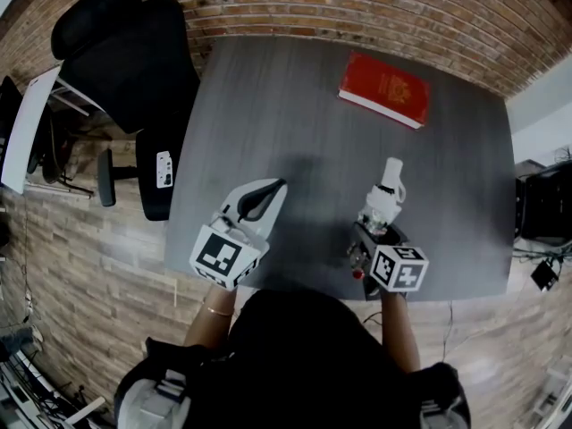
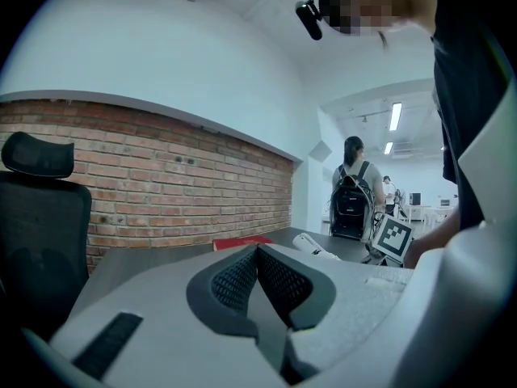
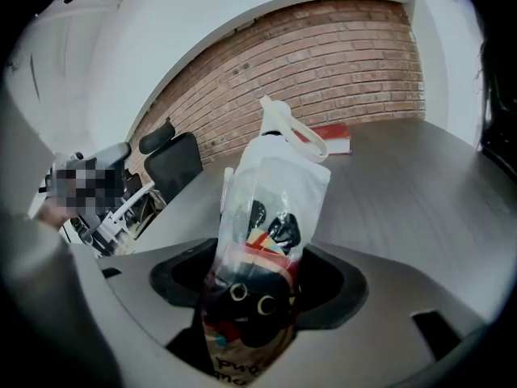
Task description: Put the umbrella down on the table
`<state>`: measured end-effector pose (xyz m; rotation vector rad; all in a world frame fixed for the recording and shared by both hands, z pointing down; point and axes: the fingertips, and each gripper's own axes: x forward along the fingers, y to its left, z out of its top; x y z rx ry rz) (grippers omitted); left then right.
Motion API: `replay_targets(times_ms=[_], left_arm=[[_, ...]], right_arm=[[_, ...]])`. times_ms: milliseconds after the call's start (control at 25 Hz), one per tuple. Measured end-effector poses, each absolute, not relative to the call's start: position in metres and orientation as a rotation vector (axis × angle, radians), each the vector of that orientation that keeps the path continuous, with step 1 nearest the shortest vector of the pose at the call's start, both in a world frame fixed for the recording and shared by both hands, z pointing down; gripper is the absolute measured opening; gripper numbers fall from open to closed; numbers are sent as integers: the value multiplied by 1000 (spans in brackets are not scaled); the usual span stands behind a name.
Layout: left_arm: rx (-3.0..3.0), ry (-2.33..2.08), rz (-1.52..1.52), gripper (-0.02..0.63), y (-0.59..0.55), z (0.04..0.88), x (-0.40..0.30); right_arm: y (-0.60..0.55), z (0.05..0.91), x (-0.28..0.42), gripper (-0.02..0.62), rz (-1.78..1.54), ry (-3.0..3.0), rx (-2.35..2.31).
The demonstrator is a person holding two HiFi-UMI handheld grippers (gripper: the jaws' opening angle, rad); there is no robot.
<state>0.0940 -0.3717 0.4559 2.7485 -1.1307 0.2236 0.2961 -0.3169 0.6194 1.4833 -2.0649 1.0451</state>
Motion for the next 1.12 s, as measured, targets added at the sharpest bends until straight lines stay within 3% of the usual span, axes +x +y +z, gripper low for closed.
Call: replay_targets(times_ms=[1120], left_arm=[[2731, -1145, 244, 2, -377, 468, 81]], right_arm=[[-323, 667, 298, 298, 1142, -1916, 1463]])
